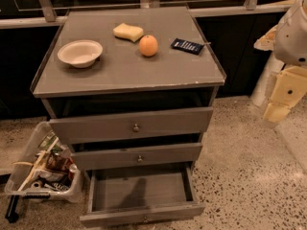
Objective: Close bottom drawer
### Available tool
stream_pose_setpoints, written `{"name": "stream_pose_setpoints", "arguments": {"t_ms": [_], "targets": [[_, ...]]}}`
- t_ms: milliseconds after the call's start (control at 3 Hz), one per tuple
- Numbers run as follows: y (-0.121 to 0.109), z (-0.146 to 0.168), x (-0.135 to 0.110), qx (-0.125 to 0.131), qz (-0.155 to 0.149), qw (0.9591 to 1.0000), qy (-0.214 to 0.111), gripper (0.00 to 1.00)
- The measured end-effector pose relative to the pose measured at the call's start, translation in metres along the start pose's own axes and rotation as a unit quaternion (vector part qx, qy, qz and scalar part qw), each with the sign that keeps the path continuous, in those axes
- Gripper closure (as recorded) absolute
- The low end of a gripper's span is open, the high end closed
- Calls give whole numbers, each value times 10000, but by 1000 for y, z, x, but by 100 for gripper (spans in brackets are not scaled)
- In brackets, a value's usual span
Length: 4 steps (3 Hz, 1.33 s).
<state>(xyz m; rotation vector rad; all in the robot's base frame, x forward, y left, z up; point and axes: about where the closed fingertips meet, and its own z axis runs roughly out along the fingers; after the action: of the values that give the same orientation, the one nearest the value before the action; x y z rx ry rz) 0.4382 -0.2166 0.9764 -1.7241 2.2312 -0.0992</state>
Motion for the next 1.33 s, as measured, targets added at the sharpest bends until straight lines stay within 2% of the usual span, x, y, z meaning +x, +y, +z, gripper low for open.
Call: {"name": "stream_pose_setpoints", "arguments": {"t_ms": [333, 667, 1000, 1333], "targets": [[0, 0, 0, 0, 0, 10000, 0, 0], [4, 2, 0, -23, -59, 9999, -137, 0], [14, 12, 1, -97, -127, 9996, -227, 0], [32, 35, 10, -194, -98, 9993, -299, 8]]}}
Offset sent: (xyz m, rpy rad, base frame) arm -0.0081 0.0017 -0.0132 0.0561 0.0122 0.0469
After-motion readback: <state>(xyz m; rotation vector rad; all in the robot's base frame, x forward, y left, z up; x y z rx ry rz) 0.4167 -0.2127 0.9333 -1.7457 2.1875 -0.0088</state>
